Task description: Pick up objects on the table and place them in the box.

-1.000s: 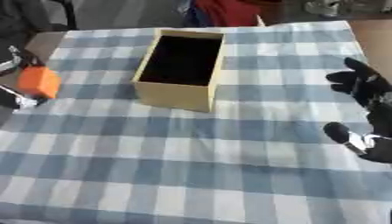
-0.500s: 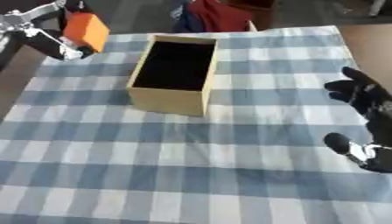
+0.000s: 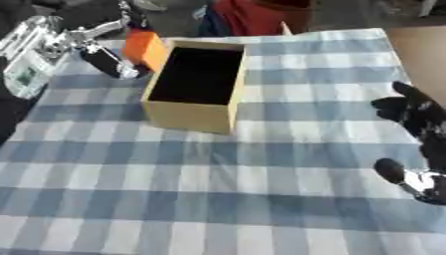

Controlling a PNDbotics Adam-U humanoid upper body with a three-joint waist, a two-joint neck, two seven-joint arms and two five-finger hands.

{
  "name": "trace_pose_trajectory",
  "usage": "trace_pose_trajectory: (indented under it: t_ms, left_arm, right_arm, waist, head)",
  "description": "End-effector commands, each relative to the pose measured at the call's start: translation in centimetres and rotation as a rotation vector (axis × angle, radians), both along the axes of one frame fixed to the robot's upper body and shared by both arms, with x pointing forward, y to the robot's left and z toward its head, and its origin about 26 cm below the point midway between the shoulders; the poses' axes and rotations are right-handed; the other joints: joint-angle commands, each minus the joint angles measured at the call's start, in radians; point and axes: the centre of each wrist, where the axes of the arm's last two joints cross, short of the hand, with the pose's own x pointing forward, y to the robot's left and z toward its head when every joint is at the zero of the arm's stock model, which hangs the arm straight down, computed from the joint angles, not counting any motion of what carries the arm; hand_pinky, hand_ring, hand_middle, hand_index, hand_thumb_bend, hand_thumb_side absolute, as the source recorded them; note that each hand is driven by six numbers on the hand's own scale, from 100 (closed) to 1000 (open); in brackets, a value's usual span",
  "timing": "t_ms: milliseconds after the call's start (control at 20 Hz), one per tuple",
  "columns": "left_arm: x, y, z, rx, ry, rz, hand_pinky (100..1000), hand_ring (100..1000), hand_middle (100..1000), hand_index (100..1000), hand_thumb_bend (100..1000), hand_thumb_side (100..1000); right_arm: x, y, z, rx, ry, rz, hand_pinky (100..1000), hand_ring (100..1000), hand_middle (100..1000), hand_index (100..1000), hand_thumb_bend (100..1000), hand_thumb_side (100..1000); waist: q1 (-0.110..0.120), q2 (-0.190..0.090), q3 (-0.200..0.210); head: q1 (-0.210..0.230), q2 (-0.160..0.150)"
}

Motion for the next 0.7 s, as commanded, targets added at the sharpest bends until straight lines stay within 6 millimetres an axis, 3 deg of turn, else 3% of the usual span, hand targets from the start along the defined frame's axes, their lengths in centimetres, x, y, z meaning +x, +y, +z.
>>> trace_pose_trajectory:
  t_ms: [50, 250, 350, 400, 550, 600, 700]
  left_arm:
    - [0.2, -1.0, 0.3, 0.023, -0.012, -0.035, 730, 620, 553, 715, 203, 182]
    - [0.3, -2.1, -0.5, 0.040, -0.009, -0.067, 768, 740, 697, 810, 269, 186]
    - [0.1, -2.4, -0.7, 0.062, -0.029, -0.073, 817, 818, 804, 881, 350, 181]
    - [0.1, -2.4, -0.7, 0.069, -0.043, -0.075, 843, 855, 855, 903, 382, 304]
    - [-0.5, -2.2, -0.3, 0.042, -0.136, -0.081, 872, 903, 917, 936, 414, 476]
    - [-0.7, -2.1, -0.2, 0.024, -0.167, -0.084, 879, 914, 934, 943, 414, 522]
    - [-1.3, -1.8, 0.2, -0.016, -0.222, -0.092, 881, 910, 933, 940, 365, 512]
  right_arm:
    - [0.1, 0.1, 1.0, -0.001, -0.031, 0.013, 869, 874, 777, 1000, 645, 529]
    - [0.0, 0.2, 1.1, 0.000, -0.034, 0.016, 869, 873, 777, 1000, 644, 530]
    - [0.1, 0.2, 1.1, 0.001, -0.034, 0.016, 868, 873, 777, 1000, 645, 530]
    - [0.1, 0.2, 1.1, 0.001, -0.034, 0.016, 868, 873, 777, 1000, 645, 530]
    - [0.1, 0.2, 1.1, 0.003, -0.034, 0.013, 868, 873, 777, 1000, 645, 530]
    - [0.1, 0.2, 1.1, 0.003, -0.034, 0.012, 868, 873, 777, 1000, 645, 529]
    - [0.1, 0.2, 1.2, 0.002, -0.036, 0.012, 868, 873, 777, 1000, 647, 529]
  waist:
    - [0.000, -0.014, 0.000]
    - [-0.001, -0.013, -0.002]
    - [-0.002, -0.013, -0.002]
    - [-0.003, -0.013, -0.002]
    - [-0.004, -0.012, 0.002]
    - [-0.005, -0.013, 0.004]
    - [-0.006, -0.013, 0.009]
  head:
    - [0.006, -0.010]
    - [0.005, -0.014]
    - [0.005, -0.016]
    - [0.004, -0.016]
    - [-0.007, -0.016]
    - [-0.009, -0.015]
    - [-0.013, -0.018]
